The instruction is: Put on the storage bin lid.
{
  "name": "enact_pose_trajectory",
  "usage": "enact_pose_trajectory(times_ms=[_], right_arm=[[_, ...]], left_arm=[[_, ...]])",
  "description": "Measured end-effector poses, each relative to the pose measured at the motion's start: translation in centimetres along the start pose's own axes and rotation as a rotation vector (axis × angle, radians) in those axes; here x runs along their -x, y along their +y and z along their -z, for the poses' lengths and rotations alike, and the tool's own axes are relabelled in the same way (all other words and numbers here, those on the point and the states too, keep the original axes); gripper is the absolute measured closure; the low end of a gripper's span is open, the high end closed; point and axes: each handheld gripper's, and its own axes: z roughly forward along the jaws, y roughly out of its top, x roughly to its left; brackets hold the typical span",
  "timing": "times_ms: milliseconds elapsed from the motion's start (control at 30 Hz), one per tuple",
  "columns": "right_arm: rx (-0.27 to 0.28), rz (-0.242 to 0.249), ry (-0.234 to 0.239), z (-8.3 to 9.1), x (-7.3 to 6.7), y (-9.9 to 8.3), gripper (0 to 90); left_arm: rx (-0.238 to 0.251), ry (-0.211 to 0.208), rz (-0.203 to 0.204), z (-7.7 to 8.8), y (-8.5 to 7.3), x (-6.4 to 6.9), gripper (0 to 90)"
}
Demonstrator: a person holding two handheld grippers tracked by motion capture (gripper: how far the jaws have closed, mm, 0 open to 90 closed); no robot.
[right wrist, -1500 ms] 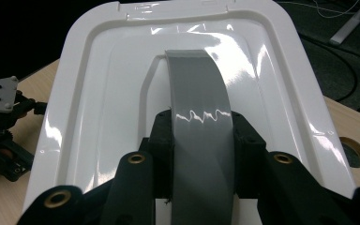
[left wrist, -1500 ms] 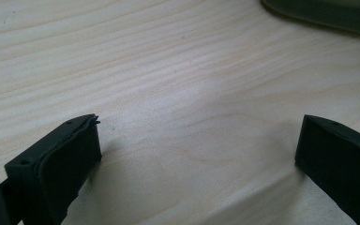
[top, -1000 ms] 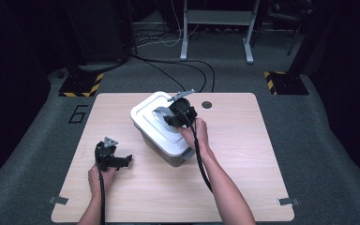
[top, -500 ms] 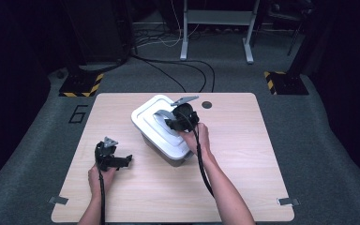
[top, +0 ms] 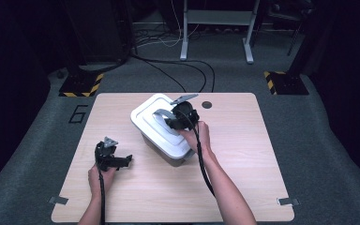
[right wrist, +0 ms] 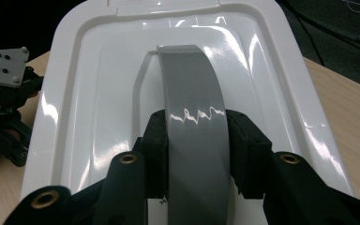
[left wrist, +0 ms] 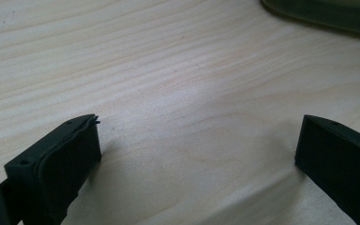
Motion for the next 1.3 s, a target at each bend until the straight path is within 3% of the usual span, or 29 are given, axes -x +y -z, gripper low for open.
enact_pose_trajectory(times_ms=[267,433,667,800,967,1300], right_arm=[[0.020,-0.046,0.005,1.0,0.9,-0.2,43.2],[0.032,-0.039,0.002,1.6,1.2,-0.2,37.4],[0.032,-0.051,-0.037,3.4,2.0,-0.3,14.4],[0.023,-0.049,-0.046,4.0,2.4,-0.5,12.0],[0.018,-0.049,-0.051,6.2,3.1,-1.4,1.4],[0.017,-0.088,-0.081,8.5,5.3,-3.8,0.0]], left_arm=[[0.001,0.000,0.001,0.0,0.0,0.0,0.1],[0.001,0.000,0.002,0.0,0.0,0.0,0.1],[0.004,0.000,0.005,0.0,0.0,0.0,0.2],[-0.001,0.000,0.001,0.0,0.0,0.0,0.2],[0.001,0.003,-0.002,0.0,0.0,0.0,0.2],[0.000,0.004,-0.002,0.0,0.0,0.0,0.2]])
